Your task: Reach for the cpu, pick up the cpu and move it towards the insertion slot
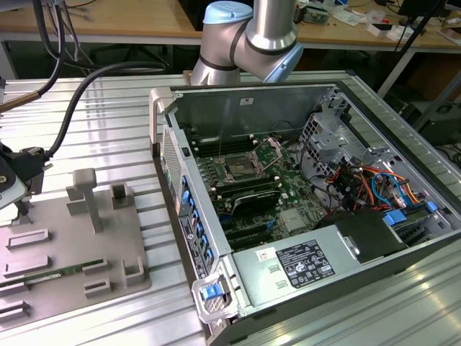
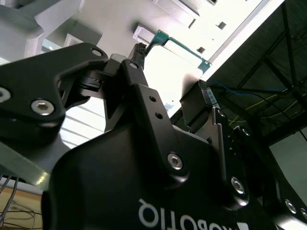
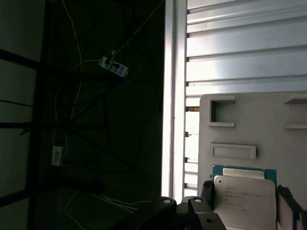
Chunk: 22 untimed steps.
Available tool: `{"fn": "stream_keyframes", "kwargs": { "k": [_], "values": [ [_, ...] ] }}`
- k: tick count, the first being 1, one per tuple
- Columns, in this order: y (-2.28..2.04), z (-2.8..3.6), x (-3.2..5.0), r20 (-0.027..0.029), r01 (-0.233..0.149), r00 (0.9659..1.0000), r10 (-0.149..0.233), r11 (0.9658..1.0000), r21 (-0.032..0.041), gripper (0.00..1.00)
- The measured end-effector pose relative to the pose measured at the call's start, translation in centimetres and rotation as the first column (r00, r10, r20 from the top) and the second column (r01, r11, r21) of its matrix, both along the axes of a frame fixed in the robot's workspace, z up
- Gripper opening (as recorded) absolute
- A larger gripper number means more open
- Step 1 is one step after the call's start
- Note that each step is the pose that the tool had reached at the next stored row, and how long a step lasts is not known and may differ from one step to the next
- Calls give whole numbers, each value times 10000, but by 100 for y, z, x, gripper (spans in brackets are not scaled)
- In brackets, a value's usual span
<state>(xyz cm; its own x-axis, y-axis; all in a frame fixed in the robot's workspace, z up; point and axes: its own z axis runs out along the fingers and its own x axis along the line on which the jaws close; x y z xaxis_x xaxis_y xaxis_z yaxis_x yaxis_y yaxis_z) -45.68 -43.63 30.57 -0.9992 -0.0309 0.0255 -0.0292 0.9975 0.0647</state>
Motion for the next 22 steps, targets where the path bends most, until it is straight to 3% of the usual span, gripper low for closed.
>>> {"fn": "stream_keyframes", "kwargs": {
  "k": [4, 7, 22],
  "values": [
    [1, 6, 2, 0, 0, 10000, 0, 10000, 0, 55],
    [0, 73, 7, -1, 0, 10000, 0, 10000, 0, 55],
    [0, 196, 21, 1, 0, 10000, 0, 10000, 1, 55]
  ]
}}
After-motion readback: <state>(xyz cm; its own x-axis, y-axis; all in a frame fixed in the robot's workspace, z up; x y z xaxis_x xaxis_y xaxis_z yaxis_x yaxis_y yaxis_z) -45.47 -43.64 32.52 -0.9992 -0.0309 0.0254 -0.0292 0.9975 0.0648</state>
